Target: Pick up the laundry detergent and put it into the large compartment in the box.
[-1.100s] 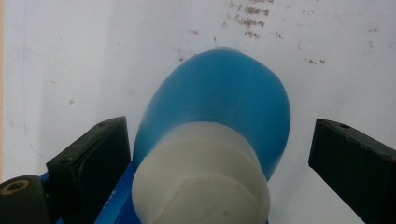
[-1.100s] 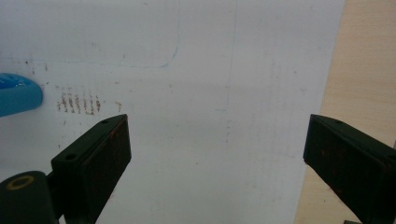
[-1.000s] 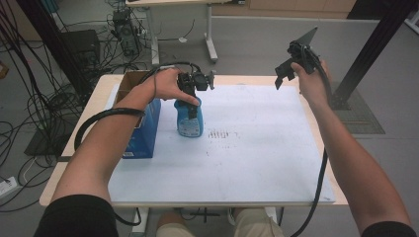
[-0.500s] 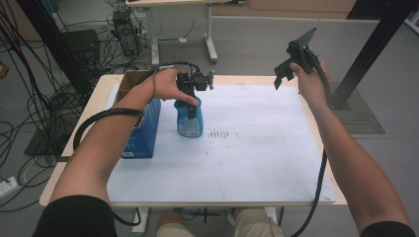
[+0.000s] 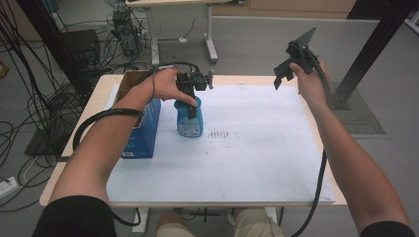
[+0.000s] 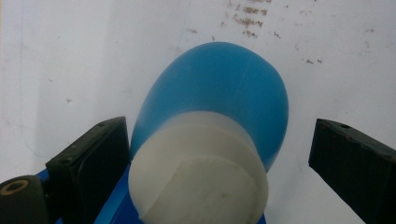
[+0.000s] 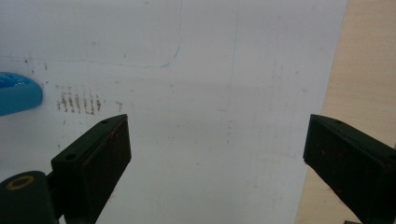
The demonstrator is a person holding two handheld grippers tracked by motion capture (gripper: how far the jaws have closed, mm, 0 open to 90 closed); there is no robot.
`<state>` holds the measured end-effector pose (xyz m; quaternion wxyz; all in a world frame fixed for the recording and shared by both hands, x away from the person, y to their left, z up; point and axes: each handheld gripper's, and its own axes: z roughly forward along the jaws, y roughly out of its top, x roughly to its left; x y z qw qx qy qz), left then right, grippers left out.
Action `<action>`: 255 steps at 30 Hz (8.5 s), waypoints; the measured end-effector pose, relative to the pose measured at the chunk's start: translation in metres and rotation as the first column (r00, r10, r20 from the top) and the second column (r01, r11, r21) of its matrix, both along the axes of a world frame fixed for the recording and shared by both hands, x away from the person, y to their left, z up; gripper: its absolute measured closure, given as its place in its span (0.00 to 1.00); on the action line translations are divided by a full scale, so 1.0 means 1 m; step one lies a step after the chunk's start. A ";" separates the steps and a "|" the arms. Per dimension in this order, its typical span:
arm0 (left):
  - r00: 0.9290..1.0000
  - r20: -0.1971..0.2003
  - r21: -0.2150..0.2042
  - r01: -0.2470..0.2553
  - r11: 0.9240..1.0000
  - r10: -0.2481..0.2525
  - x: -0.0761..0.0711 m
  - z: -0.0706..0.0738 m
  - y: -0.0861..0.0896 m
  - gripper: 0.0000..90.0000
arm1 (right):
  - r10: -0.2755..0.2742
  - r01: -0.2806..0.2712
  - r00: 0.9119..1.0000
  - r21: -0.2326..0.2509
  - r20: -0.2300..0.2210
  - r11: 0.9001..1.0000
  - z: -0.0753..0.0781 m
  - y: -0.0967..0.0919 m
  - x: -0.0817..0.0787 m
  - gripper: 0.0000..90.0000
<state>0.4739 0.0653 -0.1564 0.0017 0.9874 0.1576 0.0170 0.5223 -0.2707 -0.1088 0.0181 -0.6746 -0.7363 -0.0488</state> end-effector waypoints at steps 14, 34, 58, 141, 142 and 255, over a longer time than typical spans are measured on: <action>1.000 -0.003 -0.004 -0.007 1.000 0.007 0.001 -0.001 0.001 0.07 | 0.007 -0.007 1.000 0.000 -0.002 1.000 -0.002 0.001 0.001 0.08; 1.000 0.003 0.000 -0.004 1.000 0.004 0.001 -0.002 0.000 0.07 | 0.010 -0.010 1.000 -0.003 0.001 1.000 -0.002 0.003 0.001 0.08; 1.000 0.018 0.009 -0.003 1.000 0.003 0.000 -0.005 -0.001 0.08 | 0.012 -0.012 1.000 -0.003 -0.002 1.000 -0.003 0.004 0.002 0.08; 0.995 0.019 0.026 0.097 0.995 -0.097 0.004 -0.007 -0.006 0.36 | 0.017 -0.017 1.000 -0.007 -0.010 1.000 -0.011 0.011 0.007 0.08; 0.995 0.018 0.026 0.097 0.995 -0.097 0.004 -0.007 -0.006 0.36 | 0.016 -0.016 1.000 -0.007 -0.010 1.000 -0.011 0.011 0.007 0.08; 0.999 -0.013 0.023 0.051 0.998 -0.050 0.008 -0.004 -0.002 0.40 | 0.029 -0.030 0.999 -0.005 -0.018 1.000 -0.014 0.015 0.008 0.08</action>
